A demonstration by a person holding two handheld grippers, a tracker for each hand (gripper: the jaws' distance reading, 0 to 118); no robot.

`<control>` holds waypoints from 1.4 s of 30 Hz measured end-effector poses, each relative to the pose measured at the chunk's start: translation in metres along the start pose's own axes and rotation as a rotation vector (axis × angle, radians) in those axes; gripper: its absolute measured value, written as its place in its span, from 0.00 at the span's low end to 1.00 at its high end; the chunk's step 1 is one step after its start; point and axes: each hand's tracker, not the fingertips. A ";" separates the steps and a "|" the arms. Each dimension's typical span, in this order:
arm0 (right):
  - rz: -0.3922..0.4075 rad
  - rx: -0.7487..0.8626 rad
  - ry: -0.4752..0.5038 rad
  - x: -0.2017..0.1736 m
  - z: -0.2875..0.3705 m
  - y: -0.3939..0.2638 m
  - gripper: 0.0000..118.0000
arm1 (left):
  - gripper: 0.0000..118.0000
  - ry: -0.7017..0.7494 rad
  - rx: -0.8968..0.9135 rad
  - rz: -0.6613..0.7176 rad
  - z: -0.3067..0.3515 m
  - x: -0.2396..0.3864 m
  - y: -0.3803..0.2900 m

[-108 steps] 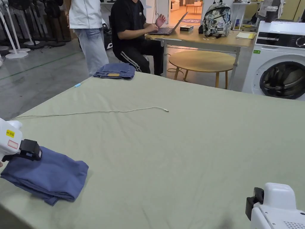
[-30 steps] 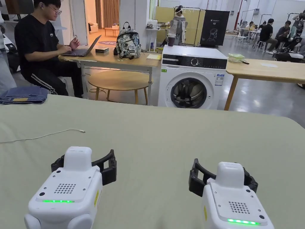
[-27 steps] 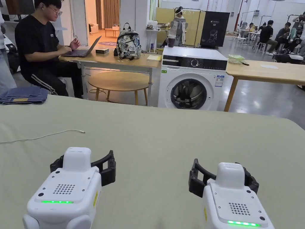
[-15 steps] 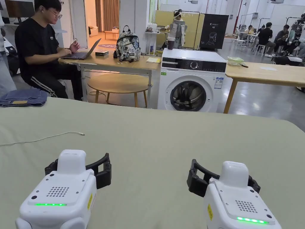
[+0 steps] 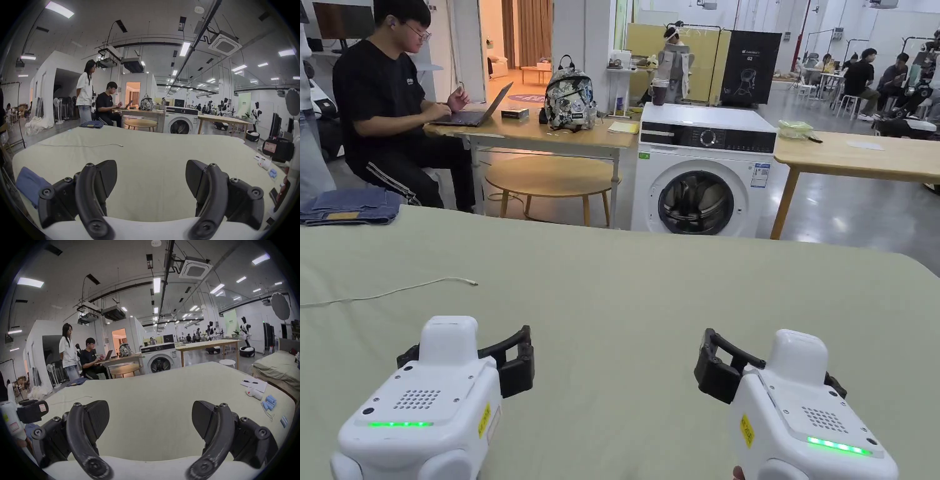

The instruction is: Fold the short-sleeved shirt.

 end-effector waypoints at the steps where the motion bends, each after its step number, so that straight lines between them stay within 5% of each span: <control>1: 0.003 -0.041 -0.011 -0.001 -0.001 0.003 0.88 | 0.75 -0.010 -0.006 0.015 -0.001 -0.001 0.001; 14: 0.067 -0.084 -0.033 -0.011 -0.004 0.006 0.88 | 0.75 0.032 0.001 -0.007 -0.004 0.001 0.007; 21: -0.013 -0.145 -0.006 -0.004 -0.011 0.005 0.88 | 0.75 0.024 -0.058 0.011 -0.010 -0.007 -0.001; 42: 0.017 -0.221 -0.097 -0.003 -0.019 -0.002 0.88 | 0.75 0.008 -0.079 0.027 -0.003 -0.016 -0.023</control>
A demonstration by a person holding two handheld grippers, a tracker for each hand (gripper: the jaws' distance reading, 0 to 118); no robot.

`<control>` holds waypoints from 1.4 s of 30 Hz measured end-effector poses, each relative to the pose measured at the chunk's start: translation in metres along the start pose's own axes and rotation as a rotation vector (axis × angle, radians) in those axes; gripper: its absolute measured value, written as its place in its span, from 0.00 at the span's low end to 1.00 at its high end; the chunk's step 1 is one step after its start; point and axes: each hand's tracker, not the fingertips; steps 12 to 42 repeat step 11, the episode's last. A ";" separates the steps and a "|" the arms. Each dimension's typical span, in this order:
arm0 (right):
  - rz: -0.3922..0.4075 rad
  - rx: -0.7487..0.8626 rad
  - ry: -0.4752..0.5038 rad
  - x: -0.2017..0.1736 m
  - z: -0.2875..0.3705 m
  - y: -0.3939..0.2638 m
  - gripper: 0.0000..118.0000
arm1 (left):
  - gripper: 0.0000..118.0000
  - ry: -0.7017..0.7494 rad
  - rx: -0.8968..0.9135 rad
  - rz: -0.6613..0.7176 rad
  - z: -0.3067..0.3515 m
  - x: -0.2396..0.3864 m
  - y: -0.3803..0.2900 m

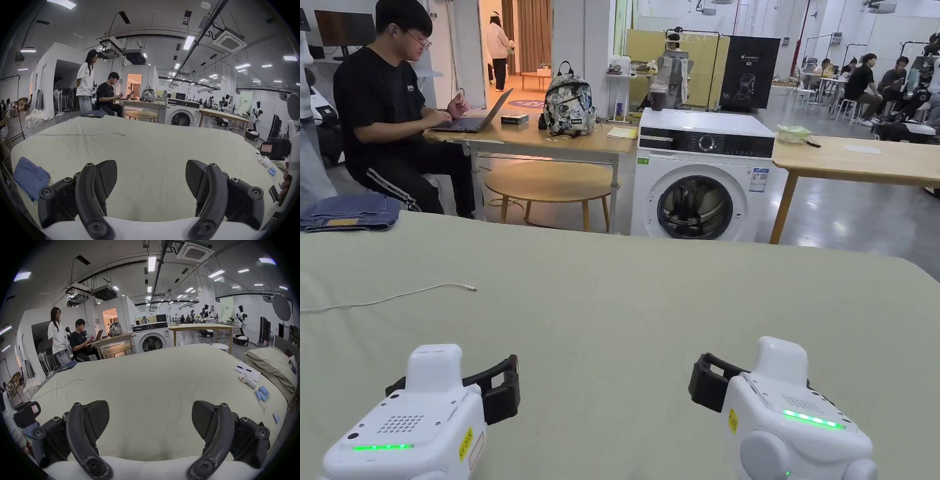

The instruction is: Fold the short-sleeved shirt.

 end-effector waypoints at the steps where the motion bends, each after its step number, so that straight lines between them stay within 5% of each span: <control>1: 0.005 -0.006 -0.002 0.000 -0.001 0.000 0.88 | 0.75 0.004 0.001 -0.001 0.000 0.000 0.000; 42: 0.032 -0.005 -0.008 0.002 -0.002 -0.003 0.88 | 0.75 0.005 -0.009 -0.001 0.002 -0.002 0.001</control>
